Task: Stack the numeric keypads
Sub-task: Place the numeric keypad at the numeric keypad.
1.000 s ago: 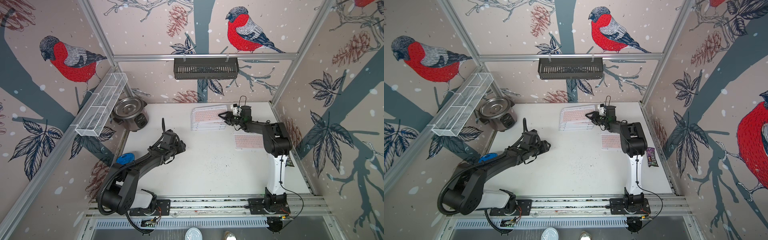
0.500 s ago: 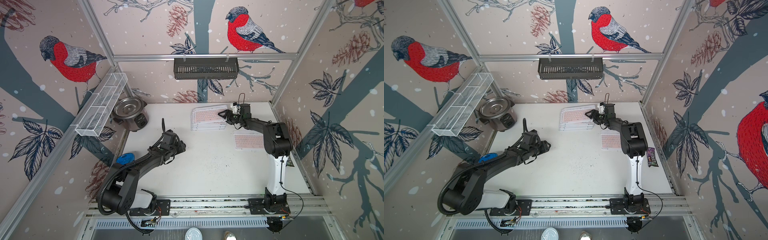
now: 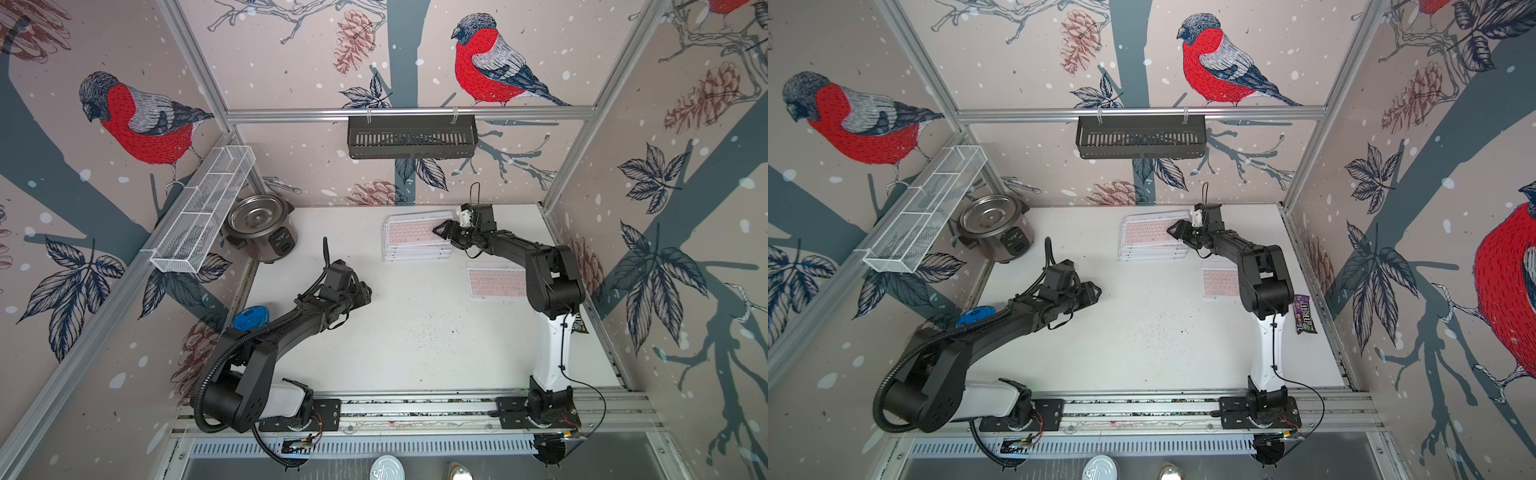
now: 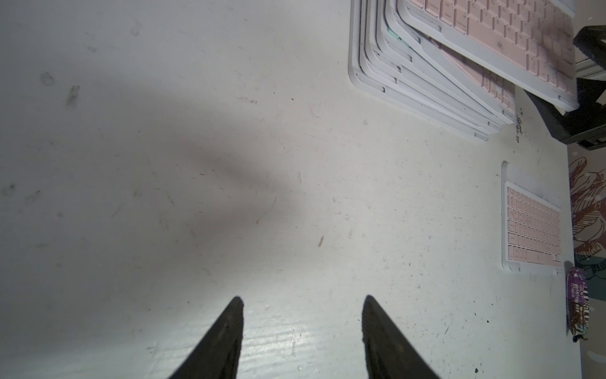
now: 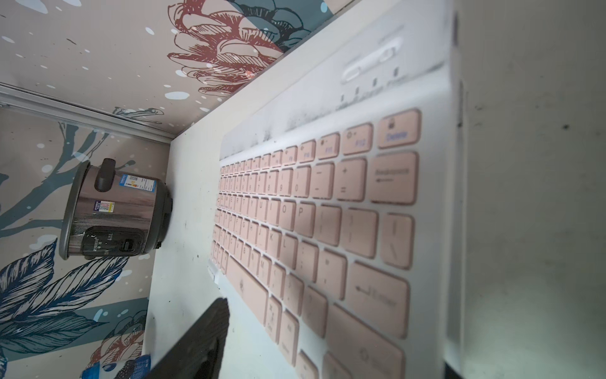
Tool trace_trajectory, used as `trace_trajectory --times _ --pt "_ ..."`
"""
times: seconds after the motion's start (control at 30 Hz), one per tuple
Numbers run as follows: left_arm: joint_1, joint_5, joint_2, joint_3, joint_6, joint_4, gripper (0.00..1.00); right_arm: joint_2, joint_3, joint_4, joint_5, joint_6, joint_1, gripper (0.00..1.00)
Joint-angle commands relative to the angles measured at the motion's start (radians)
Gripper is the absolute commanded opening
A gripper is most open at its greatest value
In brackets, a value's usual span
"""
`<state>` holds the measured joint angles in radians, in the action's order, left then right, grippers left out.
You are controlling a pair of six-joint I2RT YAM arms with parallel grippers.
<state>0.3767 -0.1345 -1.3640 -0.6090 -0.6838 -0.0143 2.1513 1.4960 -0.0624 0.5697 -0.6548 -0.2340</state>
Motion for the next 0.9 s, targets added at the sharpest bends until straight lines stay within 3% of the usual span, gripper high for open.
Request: trace_trajectory --times 0.0,0.87 --pt "-0.002 -0.005 0.006 0.002 -0.008 -0.023 0.58 -0.016 0.010 0.021 -0.030 0.026 -0.004 0.72" --pt "-0.001 -0.003 0.036 0.022 -0.011 -0.026 0.58 -0.041 0.033 0.118 -0.172 0.082 -0.001 0.76"
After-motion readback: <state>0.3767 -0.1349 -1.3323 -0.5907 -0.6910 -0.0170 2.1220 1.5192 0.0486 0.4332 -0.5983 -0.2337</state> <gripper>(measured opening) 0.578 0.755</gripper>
